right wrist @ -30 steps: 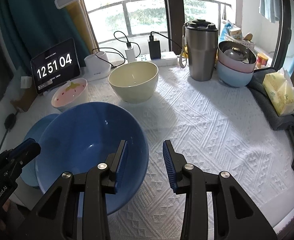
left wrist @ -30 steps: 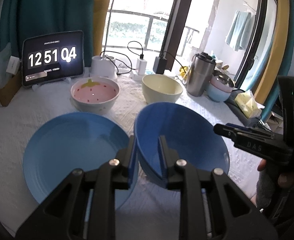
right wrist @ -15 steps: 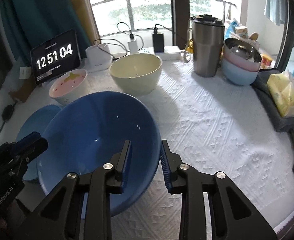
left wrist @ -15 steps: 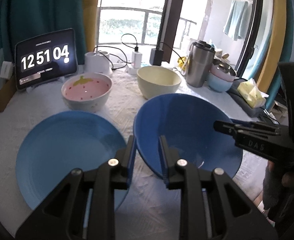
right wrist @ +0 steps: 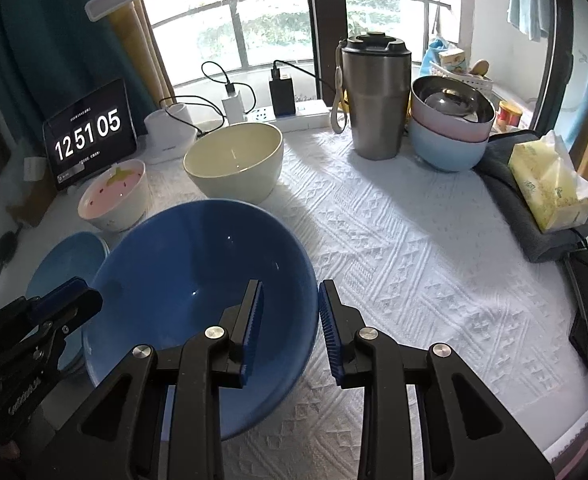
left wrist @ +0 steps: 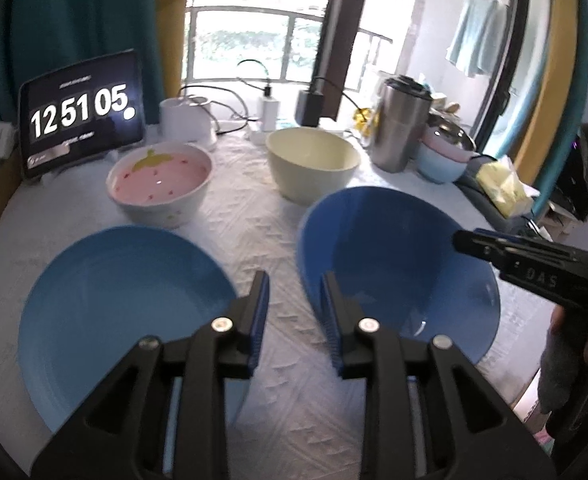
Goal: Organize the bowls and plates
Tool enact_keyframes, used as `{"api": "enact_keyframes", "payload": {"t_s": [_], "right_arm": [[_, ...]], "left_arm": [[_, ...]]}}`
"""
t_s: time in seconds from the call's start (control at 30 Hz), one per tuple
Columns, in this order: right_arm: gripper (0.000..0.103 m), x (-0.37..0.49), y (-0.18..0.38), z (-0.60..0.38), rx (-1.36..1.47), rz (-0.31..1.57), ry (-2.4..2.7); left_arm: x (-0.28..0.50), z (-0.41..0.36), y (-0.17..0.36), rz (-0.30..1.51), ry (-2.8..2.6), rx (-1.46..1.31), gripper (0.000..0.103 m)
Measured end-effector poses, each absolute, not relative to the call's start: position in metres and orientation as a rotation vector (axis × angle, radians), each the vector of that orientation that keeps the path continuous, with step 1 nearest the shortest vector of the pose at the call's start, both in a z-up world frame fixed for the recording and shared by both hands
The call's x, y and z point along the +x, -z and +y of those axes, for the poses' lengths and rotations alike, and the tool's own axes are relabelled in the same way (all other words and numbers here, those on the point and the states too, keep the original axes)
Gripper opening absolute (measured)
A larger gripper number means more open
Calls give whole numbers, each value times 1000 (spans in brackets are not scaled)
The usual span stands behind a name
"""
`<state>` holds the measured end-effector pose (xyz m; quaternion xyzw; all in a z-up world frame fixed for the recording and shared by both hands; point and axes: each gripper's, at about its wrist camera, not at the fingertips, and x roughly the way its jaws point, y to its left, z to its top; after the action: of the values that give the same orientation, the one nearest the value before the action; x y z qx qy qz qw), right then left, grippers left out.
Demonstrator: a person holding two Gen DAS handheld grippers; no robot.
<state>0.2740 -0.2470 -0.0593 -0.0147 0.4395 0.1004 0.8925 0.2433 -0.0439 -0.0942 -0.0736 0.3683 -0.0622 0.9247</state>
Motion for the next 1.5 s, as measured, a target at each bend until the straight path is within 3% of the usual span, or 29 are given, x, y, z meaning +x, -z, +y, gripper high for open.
{"api": "enact_keyframes", "payload": {"t_s": [0.27,1.27,1.5], "right_arm": [[31,281,51,-245,-30,889,-214],[32,334,12,-241,-74,764,-252],[42,353,15,-244,-74,768,-264]], "left_arm": [[240,-23,79,704,94,-202,44],[294,-20,32,594,64,-138,44],[314,-22,34,603,60,-138,44]]}}
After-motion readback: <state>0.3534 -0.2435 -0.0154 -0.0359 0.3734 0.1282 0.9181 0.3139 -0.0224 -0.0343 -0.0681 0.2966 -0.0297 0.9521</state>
